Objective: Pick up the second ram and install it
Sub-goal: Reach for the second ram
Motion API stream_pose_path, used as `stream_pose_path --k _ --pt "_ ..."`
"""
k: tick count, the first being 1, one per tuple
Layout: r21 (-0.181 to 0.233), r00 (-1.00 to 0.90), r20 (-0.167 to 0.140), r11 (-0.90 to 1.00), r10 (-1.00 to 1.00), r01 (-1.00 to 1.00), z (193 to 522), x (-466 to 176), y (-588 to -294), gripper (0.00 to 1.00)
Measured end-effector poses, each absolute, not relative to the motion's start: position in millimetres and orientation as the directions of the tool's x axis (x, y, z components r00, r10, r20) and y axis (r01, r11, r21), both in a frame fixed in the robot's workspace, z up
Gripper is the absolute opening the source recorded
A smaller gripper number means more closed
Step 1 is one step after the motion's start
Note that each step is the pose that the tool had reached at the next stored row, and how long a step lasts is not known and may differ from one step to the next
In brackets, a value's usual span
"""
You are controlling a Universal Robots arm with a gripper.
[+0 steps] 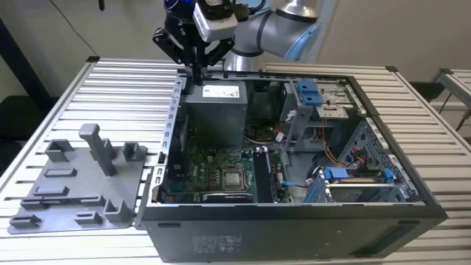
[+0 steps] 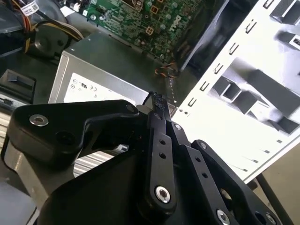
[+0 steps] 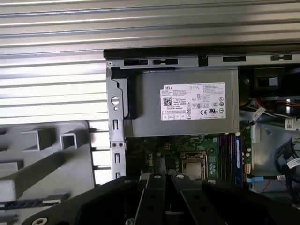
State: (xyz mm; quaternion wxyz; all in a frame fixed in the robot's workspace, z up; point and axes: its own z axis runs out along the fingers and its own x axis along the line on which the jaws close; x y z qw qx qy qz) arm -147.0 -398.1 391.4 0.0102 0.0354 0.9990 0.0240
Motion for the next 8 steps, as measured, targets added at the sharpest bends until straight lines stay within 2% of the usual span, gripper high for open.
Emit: stream_pose_path --k 8 --pt "0.049 -0.997 -0.019 0.996 0.071 0.07 391 -165 -398 0.11"
